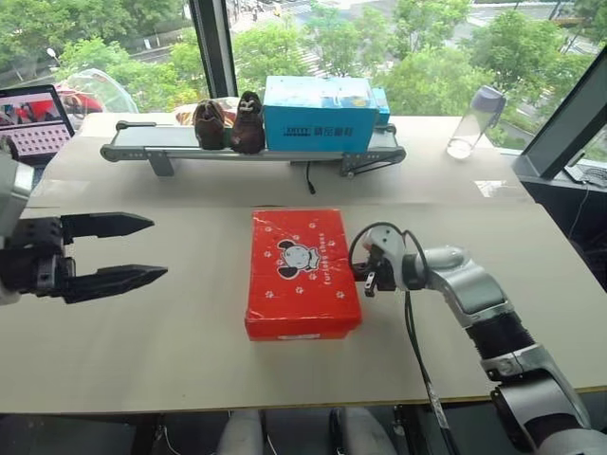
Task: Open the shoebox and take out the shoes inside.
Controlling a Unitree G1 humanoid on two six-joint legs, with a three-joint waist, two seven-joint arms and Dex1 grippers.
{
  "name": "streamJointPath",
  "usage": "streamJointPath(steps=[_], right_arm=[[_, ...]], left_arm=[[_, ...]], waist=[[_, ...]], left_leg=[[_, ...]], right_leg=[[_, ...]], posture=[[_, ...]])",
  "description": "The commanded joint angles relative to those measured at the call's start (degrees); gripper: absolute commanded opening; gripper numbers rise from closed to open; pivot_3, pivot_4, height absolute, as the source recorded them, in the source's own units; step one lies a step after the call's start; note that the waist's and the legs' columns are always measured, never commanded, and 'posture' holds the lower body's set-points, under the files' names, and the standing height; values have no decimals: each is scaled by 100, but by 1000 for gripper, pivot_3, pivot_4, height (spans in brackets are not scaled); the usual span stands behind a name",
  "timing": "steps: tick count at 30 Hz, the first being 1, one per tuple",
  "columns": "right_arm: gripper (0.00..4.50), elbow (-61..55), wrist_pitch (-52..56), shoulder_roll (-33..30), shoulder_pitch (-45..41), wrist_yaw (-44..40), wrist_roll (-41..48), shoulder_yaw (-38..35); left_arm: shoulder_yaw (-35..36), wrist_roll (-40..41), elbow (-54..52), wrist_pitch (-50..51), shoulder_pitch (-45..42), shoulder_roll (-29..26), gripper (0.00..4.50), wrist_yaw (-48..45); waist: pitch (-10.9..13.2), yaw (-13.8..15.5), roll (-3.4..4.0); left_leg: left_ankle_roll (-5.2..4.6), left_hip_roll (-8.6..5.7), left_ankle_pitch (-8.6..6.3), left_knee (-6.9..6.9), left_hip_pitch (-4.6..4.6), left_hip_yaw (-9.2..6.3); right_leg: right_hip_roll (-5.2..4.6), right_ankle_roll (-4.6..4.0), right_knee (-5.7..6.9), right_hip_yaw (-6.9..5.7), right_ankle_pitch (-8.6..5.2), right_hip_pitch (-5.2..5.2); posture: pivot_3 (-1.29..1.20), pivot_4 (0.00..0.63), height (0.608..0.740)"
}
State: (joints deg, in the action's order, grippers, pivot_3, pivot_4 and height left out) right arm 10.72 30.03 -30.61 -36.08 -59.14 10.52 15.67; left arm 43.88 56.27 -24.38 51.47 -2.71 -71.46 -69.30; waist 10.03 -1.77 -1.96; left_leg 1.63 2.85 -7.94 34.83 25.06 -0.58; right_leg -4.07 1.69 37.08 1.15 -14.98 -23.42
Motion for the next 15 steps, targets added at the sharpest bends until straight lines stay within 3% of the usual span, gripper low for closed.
streamJointPath(steps=[1, 8, 15], right_arm=[[0, -413, 98, 89, -157, -270, 330, -152], [0, -1154, 1470, 267, -670, -535, 1578, -742], [0, -1162, 2433, 1041, -1913, -246, 2559, -1068]], left_arm=[[174, -5, -46, -43, -267, -317, 4408, -131], [260, 133, 415, 89, -912, -543, 4408, -40], [562, 182, 369, 414, -953, -613, 4408, -98]], waist=[[0, -10, -1], [6, -80, 2], [9, -74, 3]], left_leg=[[0, 1, 0, -1, 0, 1], [0, 4, 0, -1, 1, 8], [0, 15, 0, -4, 3, 15]], right_leg=[[1, 0, 1, 1, 0, -2], [8, 1, 8, 14, 1, -10], [25, -1, 17, 33, 2, -27]], posture=[[0, 150, 740], [0, 150, 740], [0, 150, 740]])
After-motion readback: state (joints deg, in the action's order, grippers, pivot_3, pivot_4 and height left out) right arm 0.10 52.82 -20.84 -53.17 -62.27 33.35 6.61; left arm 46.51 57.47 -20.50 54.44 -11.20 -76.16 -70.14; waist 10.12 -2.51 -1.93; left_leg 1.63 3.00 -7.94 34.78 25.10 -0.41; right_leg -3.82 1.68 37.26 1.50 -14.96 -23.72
